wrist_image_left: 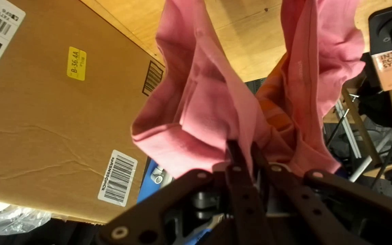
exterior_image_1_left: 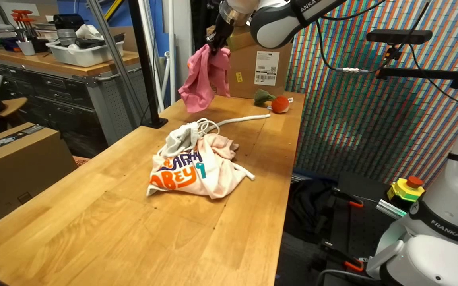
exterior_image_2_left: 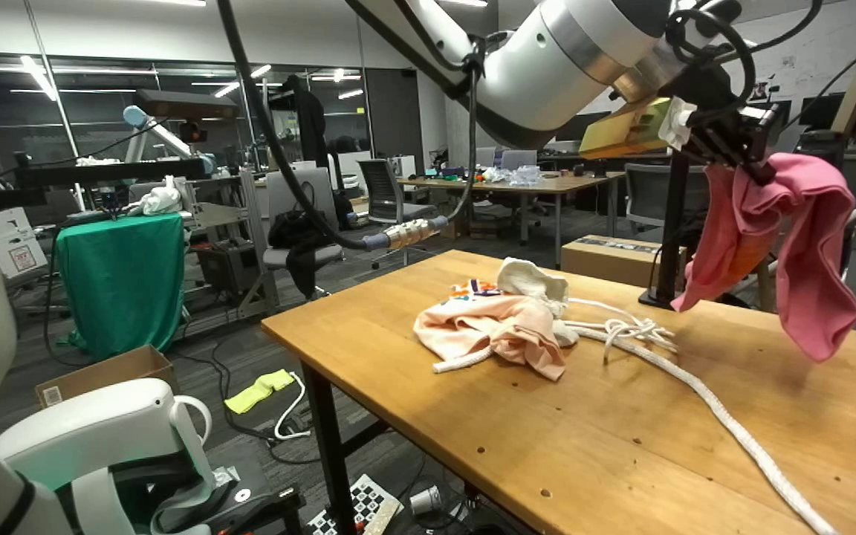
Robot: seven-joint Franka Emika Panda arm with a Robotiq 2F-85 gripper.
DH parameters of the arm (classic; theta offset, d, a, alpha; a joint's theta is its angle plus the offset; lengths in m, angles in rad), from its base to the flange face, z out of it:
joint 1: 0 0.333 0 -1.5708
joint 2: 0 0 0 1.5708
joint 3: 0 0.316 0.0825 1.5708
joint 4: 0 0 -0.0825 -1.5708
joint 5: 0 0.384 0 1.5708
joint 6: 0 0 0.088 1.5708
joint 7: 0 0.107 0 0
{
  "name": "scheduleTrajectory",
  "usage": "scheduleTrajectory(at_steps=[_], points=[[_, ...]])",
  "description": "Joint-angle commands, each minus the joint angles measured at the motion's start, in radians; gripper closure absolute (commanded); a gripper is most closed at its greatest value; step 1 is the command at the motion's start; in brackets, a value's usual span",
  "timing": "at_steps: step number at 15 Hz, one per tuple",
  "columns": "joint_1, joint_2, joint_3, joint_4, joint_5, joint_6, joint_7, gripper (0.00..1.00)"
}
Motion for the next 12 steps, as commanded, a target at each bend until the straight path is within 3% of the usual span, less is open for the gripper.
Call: scheduleTrajectory(at_steps=[1, 8, 9, 12], points=[[0.027, -0.014, -0.008, 0.042, -0.086, -0.07, 0.026, 0.93], [0.038, 0.056, 0.006, 0.163, -0.082, -0.167, 0.001, 0.93], [0.005, 0.076, 0.042, 0.192, -0.064, -0.177, -0.024, 0.93], [-0.008, 0.159, 0.042, 0.301, -0.056, -0.18, -0.047, 0.93]])
